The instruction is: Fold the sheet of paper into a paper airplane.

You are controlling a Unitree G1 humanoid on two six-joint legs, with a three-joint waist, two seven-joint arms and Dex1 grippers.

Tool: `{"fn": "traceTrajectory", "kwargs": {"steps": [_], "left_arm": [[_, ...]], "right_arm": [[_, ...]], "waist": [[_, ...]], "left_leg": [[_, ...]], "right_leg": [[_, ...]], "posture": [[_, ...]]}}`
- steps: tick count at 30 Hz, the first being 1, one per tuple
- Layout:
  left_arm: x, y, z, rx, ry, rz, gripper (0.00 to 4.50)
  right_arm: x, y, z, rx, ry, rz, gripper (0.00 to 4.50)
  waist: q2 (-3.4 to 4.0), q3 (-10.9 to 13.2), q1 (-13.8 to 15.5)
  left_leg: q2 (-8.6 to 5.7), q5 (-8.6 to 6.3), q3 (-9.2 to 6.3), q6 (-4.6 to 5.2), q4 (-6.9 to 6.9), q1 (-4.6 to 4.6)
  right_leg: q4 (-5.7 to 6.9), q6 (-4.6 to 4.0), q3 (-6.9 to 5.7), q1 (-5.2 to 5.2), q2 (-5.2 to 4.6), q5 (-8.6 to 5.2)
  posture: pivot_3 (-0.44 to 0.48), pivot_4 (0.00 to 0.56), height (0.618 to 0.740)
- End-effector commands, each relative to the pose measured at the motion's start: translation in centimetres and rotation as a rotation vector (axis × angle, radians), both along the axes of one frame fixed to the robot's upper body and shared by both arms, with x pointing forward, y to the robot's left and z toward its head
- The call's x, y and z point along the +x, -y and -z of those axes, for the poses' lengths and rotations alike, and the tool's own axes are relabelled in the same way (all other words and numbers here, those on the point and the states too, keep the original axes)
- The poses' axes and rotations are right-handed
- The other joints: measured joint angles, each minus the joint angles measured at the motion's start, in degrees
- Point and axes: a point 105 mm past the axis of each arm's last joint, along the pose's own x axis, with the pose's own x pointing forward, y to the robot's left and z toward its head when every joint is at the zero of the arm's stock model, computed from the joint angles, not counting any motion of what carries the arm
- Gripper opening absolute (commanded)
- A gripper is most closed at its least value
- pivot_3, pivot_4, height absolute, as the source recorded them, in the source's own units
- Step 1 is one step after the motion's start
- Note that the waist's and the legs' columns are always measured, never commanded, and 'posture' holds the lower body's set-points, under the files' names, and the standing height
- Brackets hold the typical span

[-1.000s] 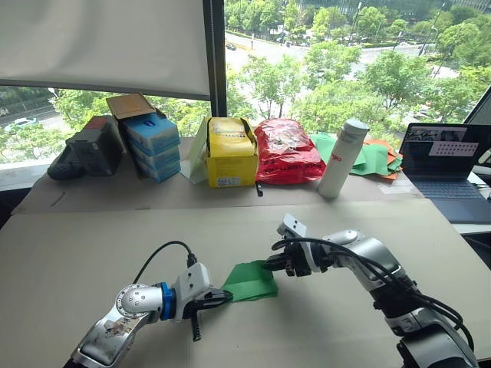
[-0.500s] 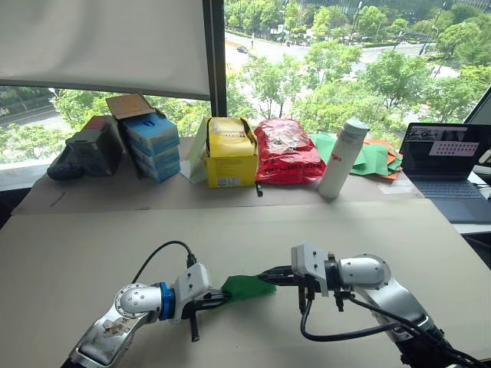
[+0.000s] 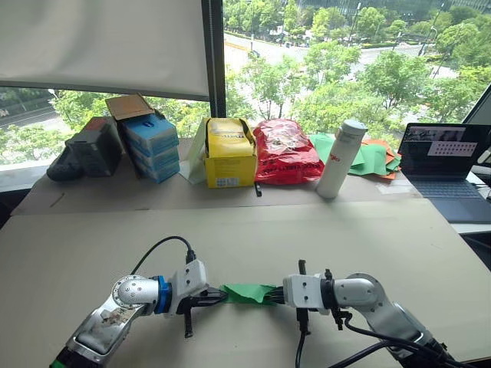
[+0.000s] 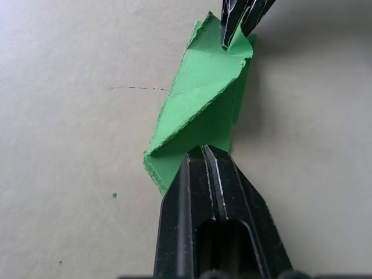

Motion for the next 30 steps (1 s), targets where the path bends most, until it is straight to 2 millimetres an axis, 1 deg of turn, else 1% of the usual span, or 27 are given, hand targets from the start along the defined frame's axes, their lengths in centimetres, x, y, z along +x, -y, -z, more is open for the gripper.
{"fn": "traceTrajectory", "kwargs": {"steps": [1, 3, 5, 8, 10, 13, 15, 22, 25, 26, 29, 30], "left_arm": [[1.1, -1.3, -1.5, 0.031, 0.021, -0.01, 0.0], [1.6, -1.0, -3.2, -0.004, 0.035, 0.003, 0.0], [1.9, 0.1, -5.0, -0.086, 0.035, 0.013, 0.0], [1.7, 1.3, -6.1, -0.172, 0.01, 0.028, 0.0], [1.3, 2.0, -5.7, -0.201, -0.02, 0.034, 0.0], [0.7, 3.2, -4.2, -0.192, -0.046, 0.047, 0.0], [0.7, 3.6, -3.8, -0.184, -0.05, 0.052, 0.0], [0.8, 3.7, -1.5, -0.1, -0.033, 0.074, 0.0], [0.9, 3.6, -0.7, -0.064, -0.019, 0.087, 0.0], [0.9, 3.6, -0.5, -0.056, -0.018, 0.092, 0.0], [0.7, 3.7, -0.1, -0.057, -0.027, 0.098, 0.0], [0.7, 3.7, 0.0, -0.055, -0.027, 0.1, 0.0]], "right_arm": [[-0.5, 0.4, 0.8, -0.026, -0.062, 0.017, 0.02], [-0.6, 0.4, 0.9, -0.03, -0.072, 0.022, 0.02], [-0.6, 0.5, 1.0, -0.037, -0.079, 0.028, 0.02], [-0.6, 0.4, 1.0, -0.036, -0.082, 0.029, 0.02], [-0.6, 0.3, 0.9, -0.033, -0.082, 0.029, 0.02], [-0.7, 0.2, 0.8, -0.028, -0.09, 0.028, 0.02], [-0.7, 0.2, 0.7, -0.027, -0.093, 0.029, 0.02], [-1.0, 0.1, 0.3, -0.017, -0.116, 0.021, 0.02], [-0.8, -0.1, 0.0, -0.003, -0.113, 0.028, 0.02], [-0.5, -0.1, -0.4, 0.009, -0.092, 0.044, 0.02], [0.0, -0.1, -1.1, 0.024, -0.104, 0.077, 0.85], [0.0, -0.1, -1.3, 0.023, -0.106, 0.08, 1.21]], "waist": [[-0.02, 0.01, 0.0], [-0.05, 0.03, 0.07], [-0.09, 0.02, 0.08], [-0.12, 0.01, 0.05], [-0.12, 0.01, 0.0], [-0.12, 0.01, 0.02], [-0.14, 0.02, 0.04], [-0.16, 0.01, 0.06], [-0.16, 0.01, 0.06], [-0.16, 0.01, 0.06], [-0.16, 0.01, 0.06], [-0.16, 0.01, 0.06]], "left_leg": [[0.01, 0.0, 0.0, 0.0, 0.01, -0.01], [0.0, 0.0, 0.0, 0.0, 0.01, -0.01], [0.0, -0.01, 0.0, 0.03, 0.08, -0.06], [0.0, -0.02, 0.01, 0.04, 0.14, -0.09], [-0.01, -0.01, 0.03, 0.02, 0.15, -0.08], [-0.01, 0.01, 0.05, -0.01, 0.15, -0.07], [-0.01, 0.01, 0.05, -0.01, 0.16, -0.06], [-0.01, 0.0, 0.04, 0.01, 0.16, -0.04], [-0.02, -0.01, 0.05, 0.02, 0.16, -0.06], [-0.02, -0.01, 0.05, 0.02, 0.17, -0.07], [-0.01, -0.01, 0.05, 0.02, 0.17, -0.06], [-0.01, -0.01, 0.05, 0.02, 0.17, -0.06]], "right_leg": [[0.01, 0.0, 0.0, 0.0, 0.08, 0.0], [0.01, 0.0, -0.01, 0.0, 0.12, 0.0], [0.01, 0.03, -0.08, -0.01, 0.15, 0.0], [0.01, 0.07, -0.08, 0.01, 0.17, 0.01], [0.01, 0.09, -0.06, 0.02, 0.19, 0.0], [0.02, 0.09, -0.04, 0.01, 0.26, 0.0], [0.02, 0.09, -0.04, 0.02, 0.28, 0.0], [0.07, 0.08, -0.04, 0.01, 0.28, 0.0], [0.05, 0.08, -0.03, 0.01, 0.26, 0.0], [0.05, 0.08, -0.04, 0.0, 0.26, 0.0], [0.06, 0.08, -0.04, 0.0, 0.24, 0.0], [0.08, 0.08, -0.03, 0.0, 0.23, 0.0]], "posture": [[0.0, 0.15, 0.74], [0.0, 0.15, 0.74], [0.0, 0.15, 0.74], [0.0, 0.15, 0.74], [0.0, 0.15, 0.74], [0.0, 0.15, 0.74], [0.0, 0.15, 0.74], [0.0, 0.15, 0.74], [0.0, 0.15, 0.74], [0.0, 0.15, 0.74], [0.0, 0.15, 0.74], [0.0, 0.15, 0.74]]}}
